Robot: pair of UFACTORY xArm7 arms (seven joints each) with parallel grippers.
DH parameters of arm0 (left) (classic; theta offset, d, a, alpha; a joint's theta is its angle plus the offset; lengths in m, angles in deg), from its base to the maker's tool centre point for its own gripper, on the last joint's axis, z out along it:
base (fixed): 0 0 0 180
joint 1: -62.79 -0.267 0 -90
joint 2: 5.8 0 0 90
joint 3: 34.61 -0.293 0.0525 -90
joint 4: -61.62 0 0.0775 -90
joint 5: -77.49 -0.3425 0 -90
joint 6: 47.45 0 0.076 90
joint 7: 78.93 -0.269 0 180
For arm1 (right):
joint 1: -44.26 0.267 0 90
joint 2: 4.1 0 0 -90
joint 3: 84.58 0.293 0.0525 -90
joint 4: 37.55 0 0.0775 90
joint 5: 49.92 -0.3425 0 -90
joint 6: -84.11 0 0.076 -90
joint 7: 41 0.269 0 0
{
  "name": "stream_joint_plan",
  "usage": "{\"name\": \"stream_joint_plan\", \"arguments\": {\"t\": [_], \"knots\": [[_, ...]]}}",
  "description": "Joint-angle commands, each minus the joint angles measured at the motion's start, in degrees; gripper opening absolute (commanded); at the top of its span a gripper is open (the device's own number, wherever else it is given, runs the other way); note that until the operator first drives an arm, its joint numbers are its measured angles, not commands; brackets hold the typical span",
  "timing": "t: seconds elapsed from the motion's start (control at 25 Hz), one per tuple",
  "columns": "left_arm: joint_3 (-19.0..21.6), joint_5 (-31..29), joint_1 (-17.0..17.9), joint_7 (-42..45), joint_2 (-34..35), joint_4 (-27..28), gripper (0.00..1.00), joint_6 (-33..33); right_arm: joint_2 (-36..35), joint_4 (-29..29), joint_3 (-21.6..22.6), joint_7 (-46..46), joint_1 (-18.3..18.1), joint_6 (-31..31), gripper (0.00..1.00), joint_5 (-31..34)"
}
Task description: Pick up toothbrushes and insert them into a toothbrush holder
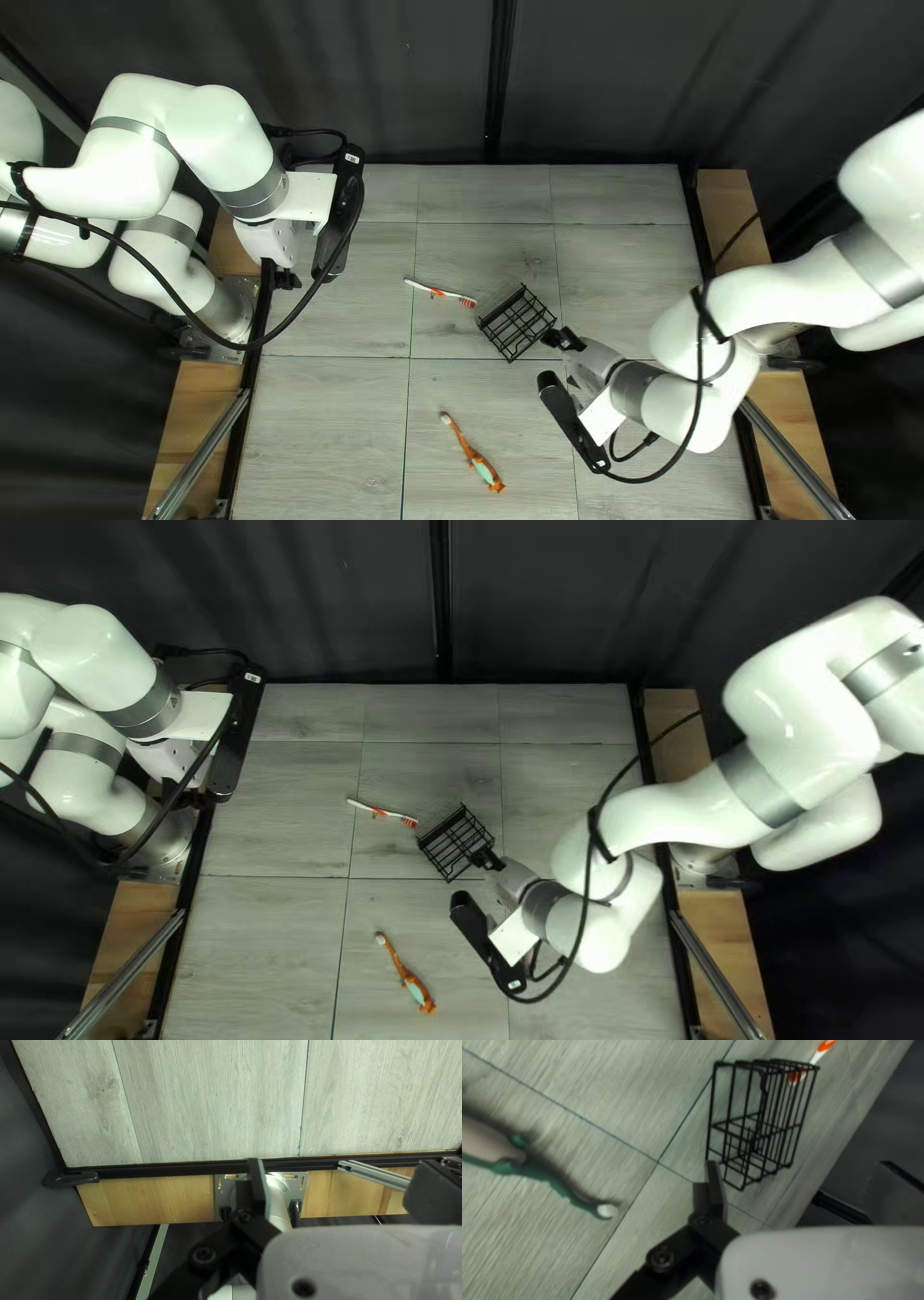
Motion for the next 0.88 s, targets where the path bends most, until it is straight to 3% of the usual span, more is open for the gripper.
{"name": "stream_joint_plan", "arguments": {"t": [0.04, 0.88], "knots": [[0.0, 0.0, 0.0, 0.0, 0.0, 0.0, 1.0, 0.0, -1.23, -0.53, -0.62, 0.11, -0.51, -0.83, 1.0, 1.84], [0.0, 0.0, 0.0, 0.0, 0.0, 0.0, 1.0, 0.0, -11.04, -5.97, -4.37, -0.27, -2.63, -3.34, 1.0, 11.05]]}}
